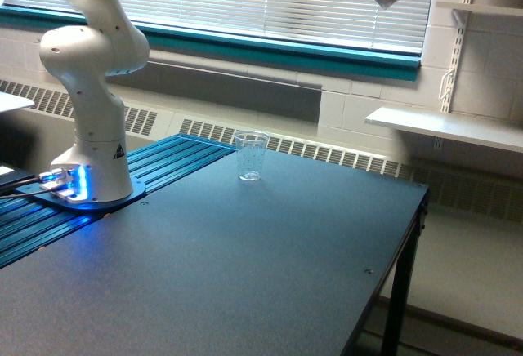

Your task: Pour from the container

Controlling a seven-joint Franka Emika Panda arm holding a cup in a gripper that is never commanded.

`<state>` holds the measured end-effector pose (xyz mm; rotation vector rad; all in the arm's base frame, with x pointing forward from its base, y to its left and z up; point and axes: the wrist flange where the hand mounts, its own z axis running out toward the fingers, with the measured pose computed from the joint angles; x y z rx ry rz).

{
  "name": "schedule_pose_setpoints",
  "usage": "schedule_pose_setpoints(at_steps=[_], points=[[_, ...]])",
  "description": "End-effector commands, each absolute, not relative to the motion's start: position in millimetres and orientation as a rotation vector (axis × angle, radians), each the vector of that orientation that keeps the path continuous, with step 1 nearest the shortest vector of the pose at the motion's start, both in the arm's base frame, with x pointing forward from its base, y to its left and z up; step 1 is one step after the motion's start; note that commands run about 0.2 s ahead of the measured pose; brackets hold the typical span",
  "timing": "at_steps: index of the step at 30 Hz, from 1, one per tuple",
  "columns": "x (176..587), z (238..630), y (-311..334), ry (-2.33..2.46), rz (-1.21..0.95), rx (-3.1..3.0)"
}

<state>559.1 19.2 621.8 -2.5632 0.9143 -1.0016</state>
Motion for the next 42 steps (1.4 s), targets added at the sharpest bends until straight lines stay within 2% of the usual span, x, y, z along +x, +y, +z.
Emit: schedule_pose_setpoints(at_steps=[1, 10, 21, 42], points=[[553.9, 564.6, 13.9, 0.938, -0.839, -2.616], [523.5, 522.6, 59.5, 0.87, -0.697, -2.597], [460.4, 454.1, 99.4, 0.885, -0.491, -2.641], [357.4, 432.6, 165.5, 0.713, -0.395, -2.802]])
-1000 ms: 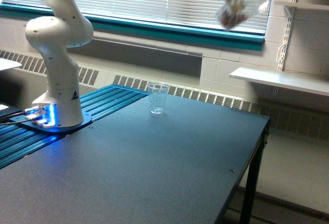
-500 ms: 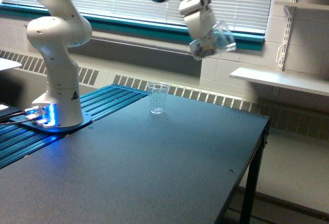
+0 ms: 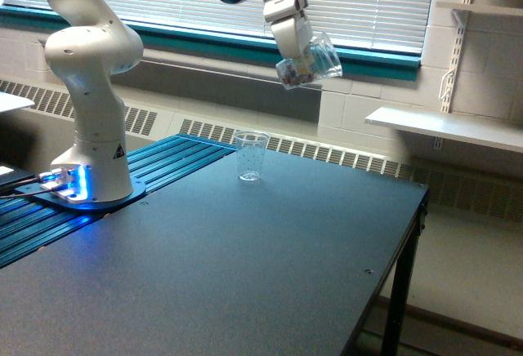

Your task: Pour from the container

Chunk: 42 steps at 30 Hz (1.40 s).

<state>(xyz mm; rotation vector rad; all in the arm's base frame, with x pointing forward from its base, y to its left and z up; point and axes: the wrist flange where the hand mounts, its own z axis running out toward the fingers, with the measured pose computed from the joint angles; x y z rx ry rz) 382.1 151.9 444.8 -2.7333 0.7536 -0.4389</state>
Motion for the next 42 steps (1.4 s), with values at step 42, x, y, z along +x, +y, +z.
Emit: schedule_pose_setpoints(at_steps=[42], points=[[209.7, 374.5, 221.2, 0.426, -0.207, -3.073]])
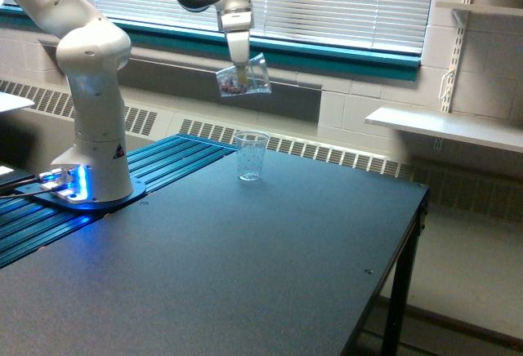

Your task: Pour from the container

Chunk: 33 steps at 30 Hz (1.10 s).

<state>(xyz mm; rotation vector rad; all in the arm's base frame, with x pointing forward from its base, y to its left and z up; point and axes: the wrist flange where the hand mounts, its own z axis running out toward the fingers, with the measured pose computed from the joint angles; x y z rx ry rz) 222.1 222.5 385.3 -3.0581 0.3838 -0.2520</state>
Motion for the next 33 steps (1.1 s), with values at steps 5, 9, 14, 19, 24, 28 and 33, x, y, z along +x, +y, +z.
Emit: schedule_pose_setpoints(at_steps=[5, 9, 14, 19, 24, 28, 33], points=[[201.8, 364.9, 222.7, 0.405, -0.185, -3.116], [197.8, 360.6, 227.1, 0.403, -0.168, -3.126], [192.6, 353.1, 232.6, 0.401, -0.136, -3.141], [188.2, 343.1, 238.4, 0.386, -0.091, -3.156], [187.1, 334.2, 242.9, 0.391, -0.052, -3.169], [189.4, 330.3, 246.8, 0.407, -0.029, -3.17], [191.8, 325.7, 253.0, 0.429, 0.008, -3.169]])
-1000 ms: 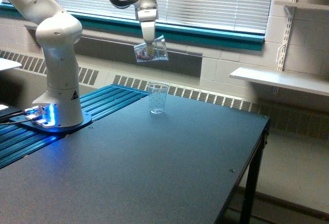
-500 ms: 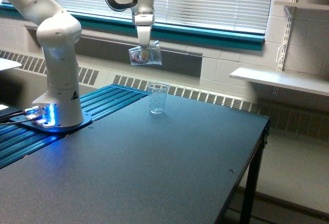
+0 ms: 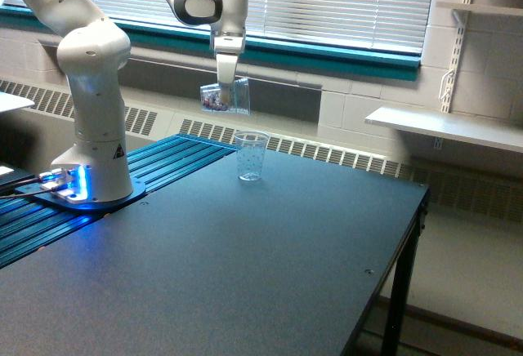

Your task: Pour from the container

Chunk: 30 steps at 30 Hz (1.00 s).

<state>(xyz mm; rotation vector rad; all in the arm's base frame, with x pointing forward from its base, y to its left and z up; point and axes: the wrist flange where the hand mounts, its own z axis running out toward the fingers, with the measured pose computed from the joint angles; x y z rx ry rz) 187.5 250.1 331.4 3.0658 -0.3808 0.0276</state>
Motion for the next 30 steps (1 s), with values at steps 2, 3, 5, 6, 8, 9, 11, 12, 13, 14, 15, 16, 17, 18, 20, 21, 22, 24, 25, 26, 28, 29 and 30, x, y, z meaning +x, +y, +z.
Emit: schedule_pose_setpoints(at_steps=[2, 3, 5, 6, 8, 9, 11, 12, 13, 14, 15, 16, 17, 18, 20, 21, 22, 24, 25, 26, 28, 29, 30], points=[[192.0, 323.7, 255.4, -0.419, -0.022, 3.052], [191.9, 322.6, 257.3, -0.421, -0.032, 3.052], [190.9, 320.1, 261.0, -0.419, -0.053, 3.05], [190.3, 318.9, 263.1, -0.418, -0.061, 3.047], [189.4, 316.9, 268.5, -0.414, -0.079, 3.05], [188.9, 316.2, 270.4, -0.41, -0.085, 3.05], [187.6, 314.7, 275.7, -0.398, -0.102, 3.051], [186.8, 314.2, 279.5, -0.392, -0.11, 3.052], [186.2, 314.0, 282.0, -0.389, -0.113, 3.052], [185.6, 313.8, 284.9, -0.386, -0.115, 3.05], [185.2, 313.8, 287.8, -0.384, -0.118, 3.049], [184.8, 314.0, 291.4, -0.385, -0.126, 3.052], [184.5, 314.1, 293.8, -0.387, -0.132, 3.055], [184.2, 313.9, 296.6, -0.388, -0.14, 3.057], [183.9, 313.1, 301.8, -0.389, -0.163, 3.06], [184.1, 312.6, 303.3, -0.39, -0.171, 3.06], [184.4, 311.9, 305.1, -0.395, -0.181, 3.06], [185.8, 310.4, 308.3, -0.409, -0.21, 3.066], [186.5, 309.8, 309.0, -0.414, -0.218, 3.067], [188.0, 309.2, 309.5, -0.429, -0.225, 3.068], [190.9, 307.4, 309.9, -0.45, -0.241, 3.068], [191.8, 306.8, 309.8, -0.455, -0.248, 3.066], [193.3, 306.4, 309.6, -0.466, -0.255, 3.066]])
